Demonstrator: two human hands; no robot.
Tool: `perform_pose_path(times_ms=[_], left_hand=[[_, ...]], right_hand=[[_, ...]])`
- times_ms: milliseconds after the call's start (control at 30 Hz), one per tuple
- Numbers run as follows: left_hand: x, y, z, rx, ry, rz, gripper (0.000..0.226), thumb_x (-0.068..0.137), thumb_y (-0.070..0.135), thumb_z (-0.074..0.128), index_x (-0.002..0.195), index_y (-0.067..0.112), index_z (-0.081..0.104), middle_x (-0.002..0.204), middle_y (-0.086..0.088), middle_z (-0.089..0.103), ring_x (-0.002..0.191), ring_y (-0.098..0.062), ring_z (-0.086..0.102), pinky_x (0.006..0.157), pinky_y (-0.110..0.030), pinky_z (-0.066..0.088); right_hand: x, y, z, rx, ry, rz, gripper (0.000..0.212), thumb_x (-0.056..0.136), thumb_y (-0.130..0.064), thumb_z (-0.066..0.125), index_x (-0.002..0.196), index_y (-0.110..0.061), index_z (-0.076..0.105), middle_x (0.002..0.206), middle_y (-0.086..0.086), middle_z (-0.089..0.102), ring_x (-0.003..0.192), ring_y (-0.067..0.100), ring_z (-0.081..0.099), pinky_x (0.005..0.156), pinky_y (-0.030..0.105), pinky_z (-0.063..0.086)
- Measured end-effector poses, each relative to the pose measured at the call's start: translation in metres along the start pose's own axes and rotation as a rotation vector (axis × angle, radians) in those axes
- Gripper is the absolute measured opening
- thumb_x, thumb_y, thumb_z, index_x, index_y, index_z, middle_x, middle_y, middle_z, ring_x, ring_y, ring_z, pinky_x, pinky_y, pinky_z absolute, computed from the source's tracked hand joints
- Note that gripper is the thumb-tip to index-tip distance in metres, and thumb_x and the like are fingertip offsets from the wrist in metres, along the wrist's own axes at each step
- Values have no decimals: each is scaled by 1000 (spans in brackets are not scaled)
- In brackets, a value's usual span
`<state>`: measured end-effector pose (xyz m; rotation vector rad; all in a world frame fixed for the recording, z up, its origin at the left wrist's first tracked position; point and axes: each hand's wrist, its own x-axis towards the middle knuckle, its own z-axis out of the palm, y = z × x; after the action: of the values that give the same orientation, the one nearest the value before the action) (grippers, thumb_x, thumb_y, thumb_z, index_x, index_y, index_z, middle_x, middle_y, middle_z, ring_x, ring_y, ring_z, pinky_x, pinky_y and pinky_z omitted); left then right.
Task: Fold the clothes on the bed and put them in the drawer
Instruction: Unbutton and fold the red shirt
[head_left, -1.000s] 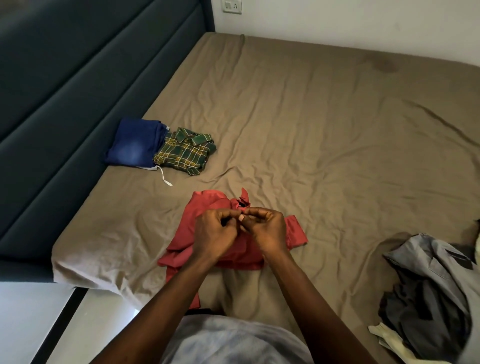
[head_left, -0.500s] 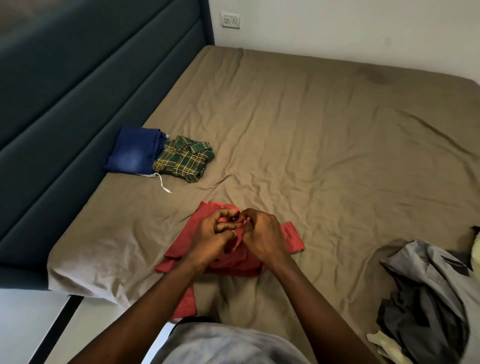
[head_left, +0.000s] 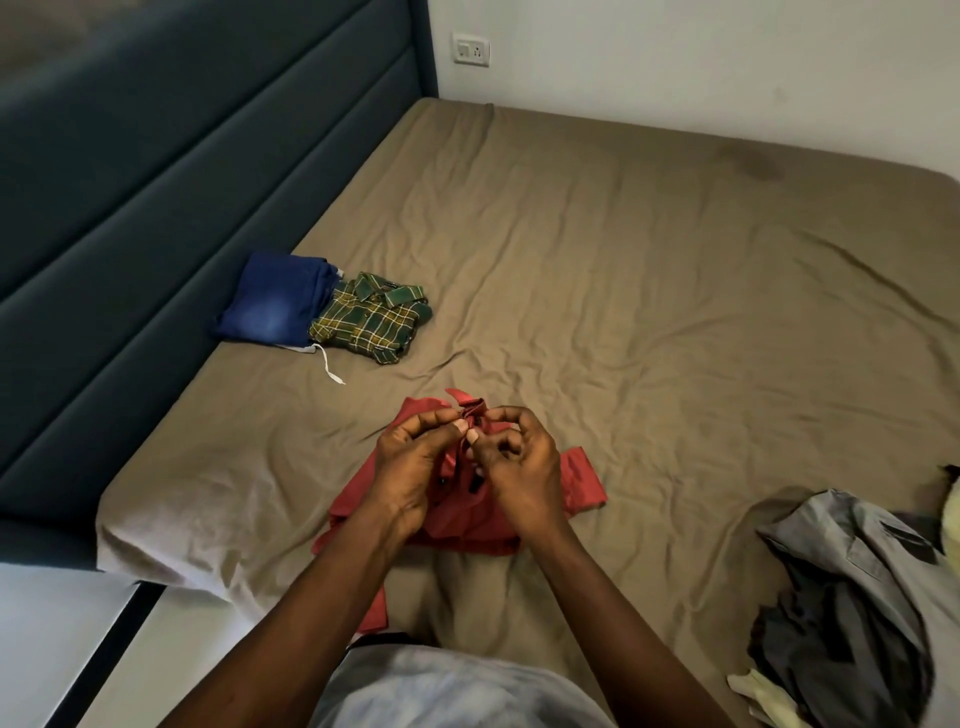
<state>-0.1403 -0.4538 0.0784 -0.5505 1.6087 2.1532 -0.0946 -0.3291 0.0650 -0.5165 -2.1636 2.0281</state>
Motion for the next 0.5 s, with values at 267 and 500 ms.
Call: perform_pose_path(times_ms=[267, 500], left_hand=[[-2, 2, 1, 85, -39, 71, 15, 79, 5, 80, 82, 17, 71, 68, -14, 62, 57, -22, 46, 56, -32, 41], [-8, 13, 16, 30, -116, 59, 18, 85, 2, 75, 100, 12, 75, 95, -23, 73, 86, -33, 63, 79, -39, 52]], right_hand=[[7, -17, -21, 24, -93, -142, 7, 91, -6, 75, 96, -10, 77, 90, 1, 76, 80, 12, 76, 72, 23, 57], [24, -13, -24, 94, -148, -37, 8, 93, -16, 75, 97, -14, 68, 87, -2, 71, 73, 11, 65, 68, 33, 53]])
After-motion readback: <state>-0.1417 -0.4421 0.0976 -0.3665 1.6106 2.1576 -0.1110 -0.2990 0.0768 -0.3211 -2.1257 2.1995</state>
